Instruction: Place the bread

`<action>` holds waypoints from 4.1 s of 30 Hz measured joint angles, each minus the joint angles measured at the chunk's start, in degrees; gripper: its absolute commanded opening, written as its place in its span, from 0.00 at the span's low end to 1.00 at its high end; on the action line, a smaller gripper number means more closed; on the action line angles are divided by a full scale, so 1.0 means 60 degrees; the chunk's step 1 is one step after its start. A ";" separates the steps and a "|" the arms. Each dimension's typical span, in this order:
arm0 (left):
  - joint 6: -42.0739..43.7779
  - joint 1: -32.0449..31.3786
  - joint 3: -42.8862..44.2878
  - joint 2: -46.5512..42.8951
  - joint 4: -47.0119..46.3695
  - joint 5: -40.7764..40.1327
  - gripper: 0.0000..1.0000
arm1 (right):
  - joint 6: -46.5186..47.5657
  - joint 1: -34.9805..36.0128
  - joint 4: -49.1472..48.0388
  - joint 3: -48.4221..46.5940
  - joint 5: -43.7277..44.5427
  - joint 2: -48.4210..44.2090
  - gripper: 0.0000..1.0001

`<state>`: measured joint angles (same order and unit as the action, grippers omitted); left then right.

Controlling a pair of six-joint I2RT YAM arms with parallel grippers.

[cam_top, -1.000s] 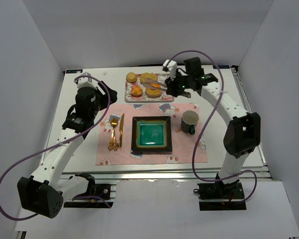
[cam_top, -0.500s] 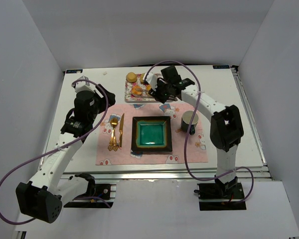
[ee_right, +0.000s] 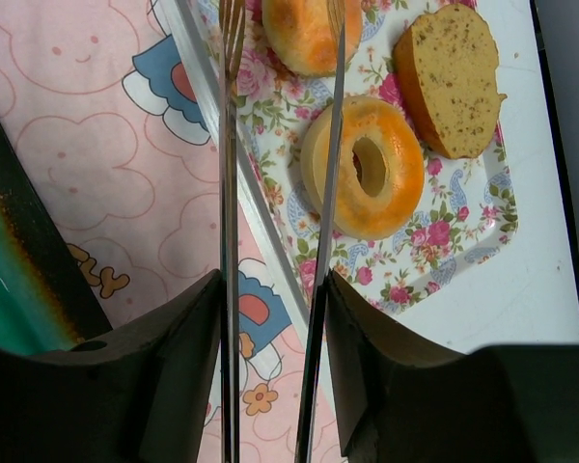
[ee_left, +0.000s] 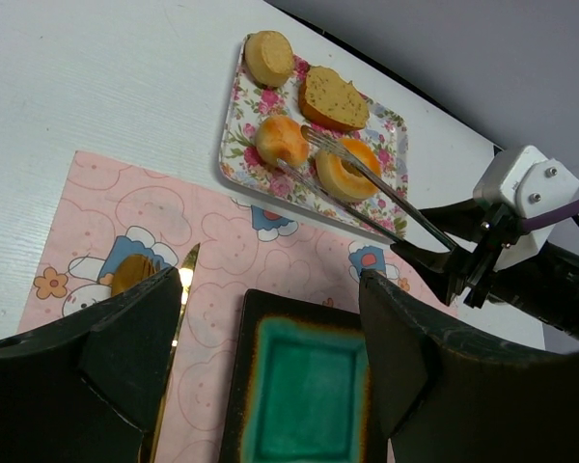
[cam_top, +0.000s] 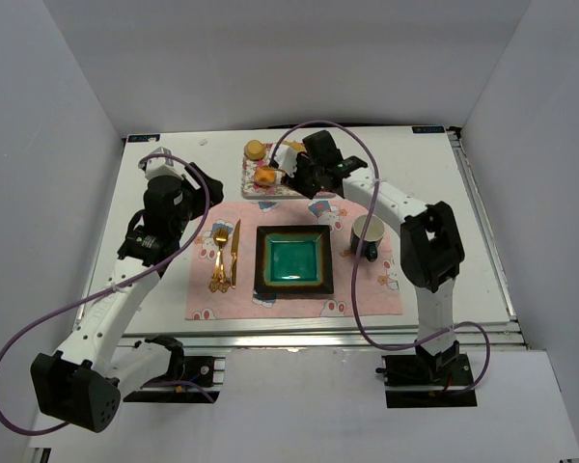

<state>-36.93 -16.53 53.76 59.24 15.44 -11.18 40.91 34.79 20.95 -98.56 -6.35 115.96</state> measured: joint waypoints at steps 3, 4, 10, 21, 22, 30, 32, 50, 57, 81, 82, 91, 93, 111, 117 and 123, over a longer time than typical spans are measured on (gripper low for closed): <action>0.0000 0.0018 -0.0036 0.0000 -0.0007 0.0000 0.83 | 0.0025 0.0047 -0.0047 0.0000 0.0069 0.0109 0.51; 0.0000 0.0029 -0.0069 0.0000 -0.0025 0.0000 0.83 | 0.0033 0.0058 -0.0051 0.0000 0.0080 0.0146 0.51; 0.0000 0.0047 -0.0135 0.0004 -0.0055 0.0000 0.83 | 0.0044 0.0127 -0.0087 0.0000 0.0204 0.0390 0.52; 0.0000 0.0051 -0.0135 0.0004 -0.0076 0.0000 0.83 | 0.0444 0.0273 -0.0852 0.0375 0.0798 0.0565 0.52; 0.0000 0.0051 -0.0135 0.0004 -0.0076 0.0000 0.84 | 0.0510 0.0291 -0.0973 0.0492 0.0823 0.0561 0.52; 0.0000 0.0055 -0.0135 0.0004 -0.0076 0.0004 0.83 | 0.0943 0.0433 -0.1446 0.0965 0.1282 0.0557 0.52; 0.0000 0.0058 -0.0135 0.0004 -0.0073 0.0000 0.84 | 0.0998 0.0459 -0.1574 0.1024 0.1297 0.0554 0.52; -0.0007 0.0098 -0.0135 0.0000 -0.0076 0.0004 0.83 | 0.1293 0.0477 -0.2288 0.1344 0.1738 0.0412 0.53; -0.0007 0.0106 -0.0135 -0.0004 -0.0076 0.0000 0.83 | 0.1483 0.0477 -0.2324 0.1344 0.1971 0.0415 0.50; -0.0029 0.0106 -0.0135 -0.0197 -0.0076 -0.0004 0.83 | 0.1479 0.0401 -0.1971 0.1432 0.1253 0.0222 0.00; -0.0029 0.0106 -0.0135 -0.0233 -0.0076 -0.0007 0.83 | 0.1443 0.0382 -0.1971 0.1501 0.1151 0.0080 0.00; -0.0029 0.0113 -0.0135 -0.0397 -0.0073 -0.0047 0.84 | 0.1224 0.0204 -0.1894 0.2674 0.0233 -0.1978 0.00; -0.0029 0.0113 -0.0135 -0.0419 -0.0069 -0.0058 0.84 | 0.1220 0.0164 -0.1734 0.3169 -0.0113 -0.2619 0.00; -0.0098 0.0127 -0.0470 -0.0714 -0.0153 0.0044 0.84 | 0.2503 -0.0098 0.1009 0.8072 -0.2339 -0.8779 0.00; -0.0106 0.0160 -0.0623 -0.0714 -0.0211 0.0160 0.84 | 0.2466 -0.0098 0.1140 0.8448 -0.2208 -0.8572 0.11; -0.0157 0.0160 -0.0634 -0.0718 -0.0219 0.0189 0.84 | 0.2463 -0.0098 0.1140 0.8448 -0.2218 -0.8561 0.35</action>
<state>-37.87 -15.57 49.95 54.94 14.13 -10.04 55.68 34.20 27.79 -47.88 -19.66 64.60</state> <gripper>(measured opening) 0.836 0.324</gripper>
